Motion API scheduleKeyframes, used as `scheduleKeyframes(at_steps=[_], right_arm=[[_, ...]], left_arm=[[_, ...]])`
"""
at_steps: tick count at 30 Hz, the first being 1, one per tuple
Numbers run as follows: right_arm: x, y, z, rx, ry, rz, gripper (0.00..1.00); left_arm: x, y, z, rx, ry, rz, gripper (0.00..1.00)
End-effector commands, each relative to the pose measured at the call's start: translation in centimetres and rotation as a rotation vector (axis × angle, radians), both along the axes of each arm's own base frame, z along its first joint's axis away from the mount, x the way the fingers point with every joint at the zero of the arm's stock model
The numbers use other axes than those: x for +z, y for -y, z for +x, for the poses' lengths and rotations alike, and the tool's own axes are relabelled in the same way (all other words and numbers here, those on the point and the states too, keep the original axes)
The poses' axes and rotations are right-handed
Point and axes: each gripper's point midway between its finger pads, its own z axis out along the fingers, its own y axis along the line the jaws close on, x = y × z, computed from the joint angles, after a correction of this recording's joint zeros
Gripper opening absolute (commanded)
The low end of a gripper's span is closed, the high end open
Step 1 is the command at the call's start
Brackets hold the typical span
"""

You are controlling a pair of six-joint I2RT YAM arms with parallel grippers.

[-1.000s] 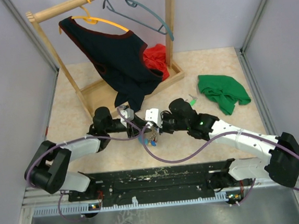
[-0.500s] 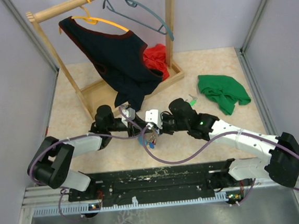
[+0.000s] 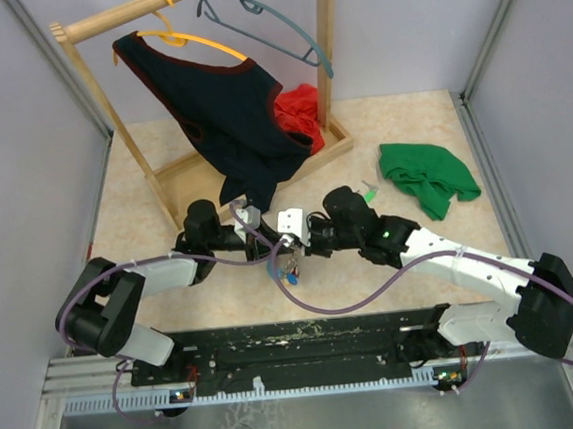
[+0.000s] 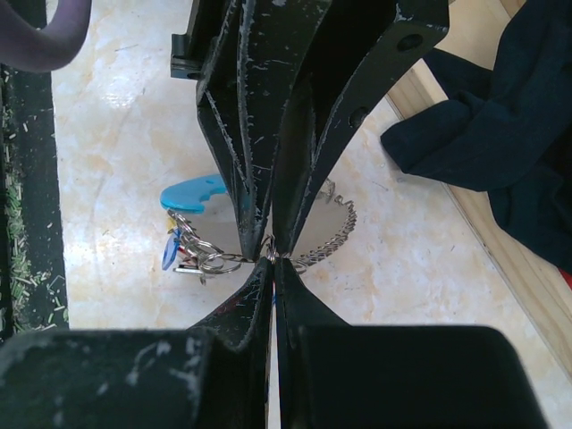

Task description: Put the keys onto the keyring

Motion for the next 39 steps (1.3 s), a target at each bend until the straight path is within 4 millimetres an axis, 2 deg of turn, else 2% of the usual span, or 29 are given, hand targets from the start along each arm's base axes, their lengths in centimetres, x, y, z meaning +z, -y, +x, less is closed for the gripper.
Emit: scheduleKeyframes(at_steps=[1, 3, 5, 6, 13, 19, 28, 35, 39], right_arm=[[4.2, -1.7, 0.8, 0.03, 0.067, 0.097, 0.0], [4.2, -1.6, 0.7, 0.03, 0.064, 0.092, 0.0], [4.1, -1.2, 0.9, 0.01, 0.067, 0.08, 0.0], [4.1, -1.0, 1.0, 0.001, 0.071, 0.077, 0.0], [2.6, 1.3, 0.7, -0.07, 0.059, 0.014, 0.0], [0.7, 1.8, -0.1, -0.074, 0.004, -0.001, 0.0], [-0.5, 0.6, -0.4, -0.047, -0.033, 0.039, 0.0], [-0.4, -1.1, -0.2, -0.019, -0.038, 0.096, 0.0], [-0.8, -0.9, 0.5, -0.07, -0.028, 0.105, 0.0]], left_arm=[[0.9, 0.5, -0.2, -0.038, 0.031, -0.024, 0.22], [1.0, 0.5, -0.2, -0.037, 0.032, -0.026, 0.15], [1.0, 0.5, -0.1, -0.029, 0.032, -0.024, 0.02], [0.9, 0.4, 0.0, -0.02, 0.031, -0.023, 0.01], [1.2, 0.0, 1.4, 0.087, 0.026, -0.015, 0.0], [2.1, -0.2, 1.8, 0.139, 0.021, -0.032, 0.0], [3.2, -0.4, 1.8, 0.166, 0.022, -0.073, 0.0], [3.6, -0.5, 1.9, 0.185, 0.018, -0.095, 0.0], [3.9, -0.6, 1.8, 0.191, 0.024, -0.102, 0.0]])
